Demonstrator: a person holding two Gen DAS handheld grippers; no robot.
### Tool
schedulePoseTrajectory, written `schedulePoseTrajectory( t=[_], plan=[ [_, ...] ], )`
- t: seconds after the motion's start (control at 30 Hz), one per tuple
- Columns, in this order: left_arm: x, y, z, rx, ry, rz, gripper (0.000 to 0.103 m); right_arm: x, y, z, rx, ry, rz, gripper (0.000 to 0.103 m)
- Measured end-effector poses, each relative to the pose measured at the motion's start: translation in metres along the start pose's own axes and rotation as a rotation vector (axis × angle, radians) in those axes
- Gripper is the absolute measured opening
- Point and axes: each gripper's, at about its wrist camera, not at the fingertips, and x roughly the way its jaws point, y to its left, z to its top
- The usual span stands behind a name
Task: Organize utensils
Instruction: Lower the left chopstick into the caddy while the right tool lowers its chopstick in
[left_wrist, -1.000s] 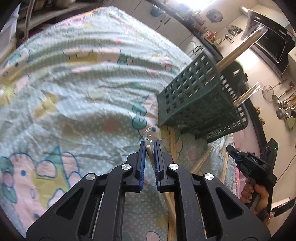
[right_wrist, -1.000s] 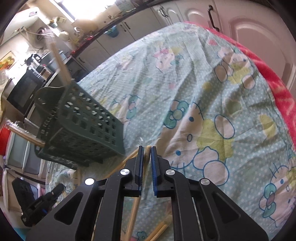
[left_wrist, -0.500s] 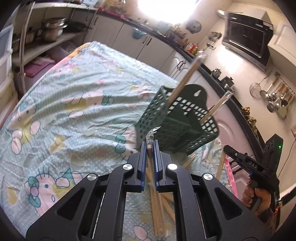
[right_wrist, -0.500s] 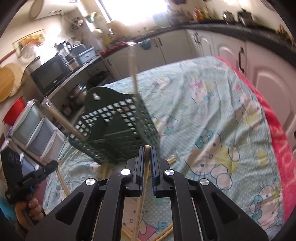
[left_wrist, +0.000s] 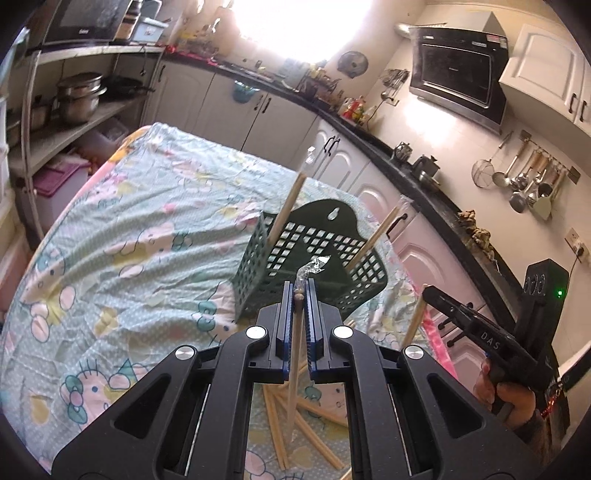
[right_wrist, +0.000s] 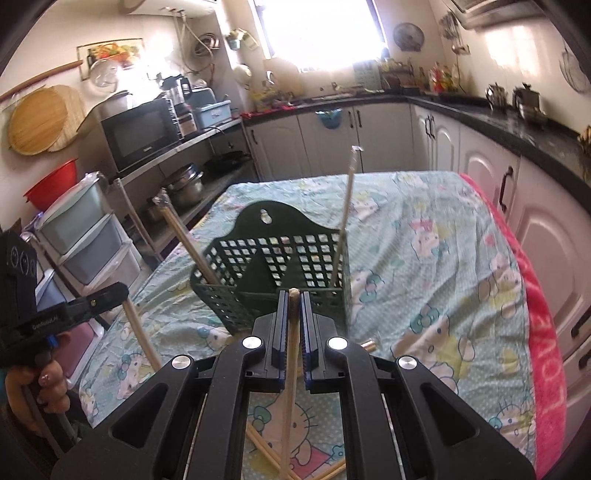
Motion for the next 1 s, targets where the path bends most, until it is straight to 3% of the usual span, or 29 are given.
schedulePoseTrajectory(
  t=[0.47,1.0],
  plan=[
    [-0.019,-0.040,0.029,0.088,-0.071,-0.049,0.003,-0.031,0.032,0.020,-0.082,-0.078,0.041,0.006],
    [-0.040,-0.093,0.081,0.184,-0.211,-0.085,0.003,-0.080,0.050,0.079,-0.131,-0.262,0.053,0.006]
  ],
)
